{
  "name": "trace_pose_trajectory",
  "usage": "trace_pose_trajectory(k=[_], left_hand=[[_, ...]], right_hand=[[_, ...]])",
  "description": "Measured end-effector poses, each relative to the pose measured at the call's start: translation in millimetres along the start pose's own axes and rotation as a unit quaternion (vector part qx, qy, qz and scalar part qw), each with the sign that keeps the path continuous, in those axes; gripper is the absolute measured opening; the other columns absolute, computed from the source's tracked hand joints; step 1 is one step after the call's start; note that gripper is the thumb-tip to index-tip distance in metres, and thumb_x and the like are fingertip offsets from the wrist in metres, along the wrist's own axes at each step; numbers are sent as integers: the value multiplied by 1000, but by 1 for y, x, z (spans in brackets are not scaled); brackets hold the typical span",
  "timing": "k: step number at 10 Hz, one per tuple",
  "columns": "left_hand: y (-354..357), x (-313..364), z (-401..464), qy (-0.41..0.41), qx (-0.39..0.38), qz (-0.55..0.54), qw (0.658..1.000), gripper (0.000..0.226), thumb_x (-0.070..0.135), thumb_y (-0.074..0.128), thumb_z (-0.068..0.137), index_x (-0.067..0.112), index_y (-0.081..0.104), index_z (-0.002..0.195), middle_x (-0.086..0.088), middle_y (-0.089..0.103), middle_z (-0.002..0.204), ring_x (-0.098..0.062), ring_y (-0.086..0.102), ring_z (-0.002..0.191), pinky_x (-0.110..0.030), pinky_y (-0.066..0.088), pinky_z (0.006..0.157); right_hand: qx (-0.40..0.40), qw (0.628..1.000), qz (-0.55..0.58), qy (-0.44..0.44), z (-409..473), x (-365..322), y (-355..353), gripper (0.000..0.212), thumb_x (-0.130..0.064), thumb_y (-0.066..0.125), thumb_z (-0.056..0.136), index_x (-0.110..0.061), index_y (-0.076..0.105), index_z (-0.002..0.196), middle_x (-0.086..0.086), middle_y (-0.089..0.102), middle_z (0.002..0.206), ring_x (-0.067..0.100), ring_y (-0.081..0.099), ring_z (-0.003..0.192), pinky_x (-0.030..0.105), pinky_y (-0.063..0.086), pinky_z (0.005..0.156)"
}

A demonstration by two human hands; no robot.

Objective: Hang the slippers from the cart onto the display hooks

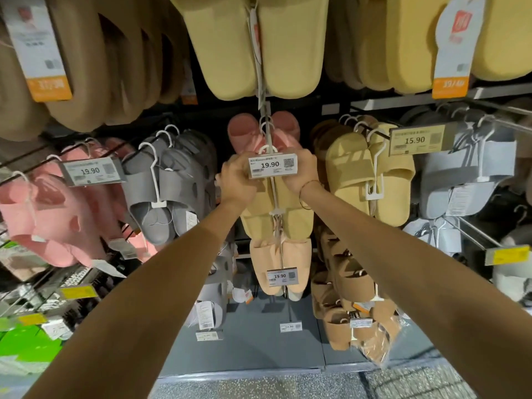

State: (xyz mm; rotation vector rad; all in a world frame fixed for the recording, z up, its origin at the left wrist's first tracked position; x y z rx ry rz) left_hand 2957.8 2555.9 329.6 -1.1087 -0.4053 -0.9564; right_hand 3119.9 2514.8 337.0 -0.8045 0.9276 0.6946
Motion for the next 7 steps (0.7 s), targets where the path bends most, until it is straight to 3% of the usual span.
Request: trace_pose_trajectory(k=[1,2,3,4,5,6,7], left_hand=[[2,-5,16,25,-7,30,999,60,30,69,53,17,74,111,-15,67,111,-38,64,107,-56,49,93],[7,2,27,18,-65,91,994,62,25,81,61,13,70,121,-19,62,120,-39,58,116,-46,46,100],[6,12,38,-5,-44,106,993,31,30,64,84,16,73,111,-13,68,112,-32,63,109,-40,48,92],[6,11,46,-36,-39,82,995,41,30,47,81,22,74,111,-8,73,112,-28,67,107,-42,51,95],[19,-26,67,-44,-51,59,996,42,40,41,72,35,74,98,-4,74,110,-27,68,107,-47,49,100],[6,-21,52,-11,-6,101,995,28,40,49,73,35,72,89,-8,70,110,-29,66,107,-51,50,97],[-18,17,15,60,57,127,989,35,36,56,72,21,68,101,-9,64,105,-30,62,100,-44,49,86]], right_hand=[[-40,998,-54,15,18,10,6,29,9,62,83,-17,68,72,-6,59,75,14,52,82,28,45,72],[-32,997,-48,57,31,18,6,14,-11,71,87,-17,70,75,3,62,81,17,55,79,30,45,72],[-9,996,-23,81,38,22,9,34,-22,70,90,-24,57,58,-1,62,65,15,59,65,29,49,63],[-43,993,41,101,35,18,12,31,-17,61,88,-25,58,58,-4,61,65,12,60,66,28,51,67],[-36,983,143,111,33,18,9,43,2,41,98,-13,52,60,-3,54,46,8,54,42,20,46,49],[-59,957,233,160,19,12,6,35,4,31,100,-12,51,75,4,49,44,17,53,36,19,46,42],[-62,977,135,153,9,21,-7,34,-7,39,102,-17,55,74,9,55,74,19,56,64,26,48,66]])
Point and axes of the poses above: each hand's wrist, its own z-axis towards the middle knuckle, its own y-axis out of the palm, x = y × z, the point moved 6 cm from there along z, towards the middle knuckle
